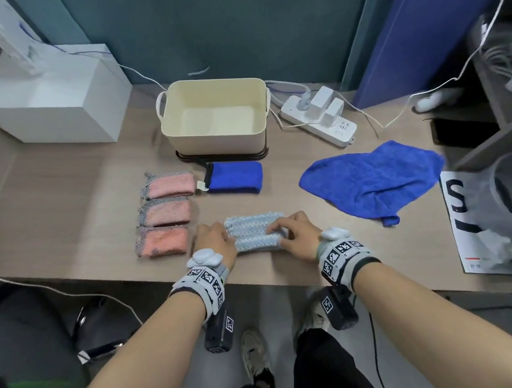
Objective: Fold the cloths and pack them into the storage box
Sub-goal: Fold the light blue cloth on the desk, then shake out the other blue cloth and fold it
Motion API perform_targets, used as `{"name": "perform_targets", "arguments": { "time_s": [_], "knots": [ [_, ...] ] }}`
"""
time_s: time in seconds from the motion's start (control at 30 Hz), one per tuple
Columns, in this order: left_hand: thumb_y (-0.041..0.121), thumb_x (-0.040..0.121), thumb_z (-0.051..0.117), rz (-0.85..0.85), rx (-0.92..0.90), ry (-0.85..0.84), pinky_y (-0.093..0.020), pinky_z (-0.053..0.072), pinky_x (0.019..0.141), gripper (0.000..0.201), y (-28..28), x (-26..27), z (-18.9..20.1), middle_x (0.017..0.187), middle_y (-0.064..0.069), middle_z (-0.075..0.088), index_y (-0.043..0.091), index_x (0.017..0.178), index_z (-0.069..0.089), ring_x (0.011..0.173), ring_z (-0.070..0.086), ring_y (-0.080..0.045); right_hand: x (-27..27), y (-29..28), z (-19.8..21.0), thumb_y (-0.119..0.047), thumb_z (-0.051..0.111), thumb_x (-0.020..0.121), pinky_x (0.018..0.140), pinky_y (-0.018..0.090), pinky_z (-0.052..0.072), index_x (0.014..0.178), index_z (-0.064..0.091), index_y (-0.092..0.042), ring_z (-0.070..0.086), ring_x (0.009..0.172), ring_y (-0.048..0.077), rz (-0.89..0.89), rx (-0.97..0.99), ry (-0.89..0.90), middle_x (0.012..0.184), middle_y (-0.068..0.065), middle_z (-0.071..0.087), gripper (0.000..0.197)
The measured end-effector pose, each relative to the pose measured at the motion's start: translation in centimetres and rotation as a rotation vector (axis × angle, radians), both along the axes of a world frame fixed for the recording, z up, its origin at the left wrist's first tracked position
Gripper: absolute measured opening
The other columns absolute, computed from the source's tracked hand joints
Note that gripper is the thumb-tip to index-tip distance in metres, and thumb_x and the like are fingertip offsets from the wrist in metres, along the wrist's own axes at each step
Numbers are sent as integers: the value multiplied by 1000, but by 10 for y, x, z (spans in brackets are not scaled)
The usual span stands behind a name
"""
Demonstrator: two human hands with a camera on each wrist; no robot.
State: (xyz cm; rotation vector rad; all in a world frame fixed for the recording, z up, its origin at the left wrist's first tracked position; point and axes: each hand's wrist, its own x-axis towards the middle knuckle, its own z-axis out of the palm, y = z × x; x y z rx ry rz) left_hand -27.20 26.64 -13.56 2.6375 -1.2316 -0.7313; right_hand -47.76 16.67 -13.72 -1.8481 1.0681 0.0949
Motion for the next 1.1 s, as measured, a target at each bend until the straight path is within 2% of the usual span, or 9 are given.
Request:
{"name": "perform_targets", "arguments": {
  "time_s": [0.13,0.33,0.43,0.5,0.67,0.77,0.9,1.0,1.1],
  "knots": [
    [20,98,52,25,-93,-19,-34,36,68,9,-8,5,-1,99,-11,59,15,92,49,81,52,-27,3,-11,6,-22,62,97,92,25,43,121,65,-41,59,95,18,-30,18,-22,112,1,45,31],
    [27,100,52,-1,107,-40,-39,48,79,22,-17,6,-2,116,-14,58,9,112,55,100,59,-32,20,-15,-10,-36,55,90,78,38,53,100,52,-45,62,77,25,-2,44,14,93,5,57,13],
    [27,95,60,44,-10,-61,-43,53,76,20,-19,7,4,123,-15,53,13,106,51,89,62,-36,31,-21,-8,-29,57,91,67,32,47,95,47,-41,59,73,25,27,33,48,98,9,59,16],
    [25,93,61,-4,-143,-55,-43,53,72,18,-20,11,11,115,-8,50,20,100,46,81,59,-32,40,-27,-2,-24,59,92,61,27,39,96,46,-37,55,74,22,16,21,52,99,8,58,19],
    [21,88,53,-337,-141,67,-42,54,75,32,-10,16,5,109,3,45,35,117,51,87,56,-24,64,-32,0,-28,63,86,66,35,49,94,43,-38,58,71,26,-31,49,60,94,6,58,24],
    [18,80,52,-365,-78,-23,-40,55,73,52,-8,21,2,118,2,46,39,128,50,93,58,-26,73,-35,-5,-34,62,84,71,44,60,91,42,-43,67,71,32,-59,57,50,94,7,60,23],
    [15,78,61,-342,-50,-94,-37,50,87,64,-12,28,4,138,-1,47,36,138,54,112,56,-26,86,-40,-11,-35,63,85,73,47,61,92,41,-42,69,70,34,-73,31,36,96,10,61,24],
    [19,77,60,-356,-16,-128,-35,46,84,64,-14,29,8,136,0,47,39,138,50,108,56,-27,89,-42,-12,-30,64,87,73,45,60,92,41,-42,68,70,33,-56,12,27,97,11,60,26],
    [23,78,58,-384,16,-165,-35,42,81,61,-14,29,14,126,2,49,42,135,46,103,56,-26,84,-44,-4,-22,64,90,69,31,50,100,47,-40,58,72,22,-38,23,10,101,9,57,27]
  ]
}}
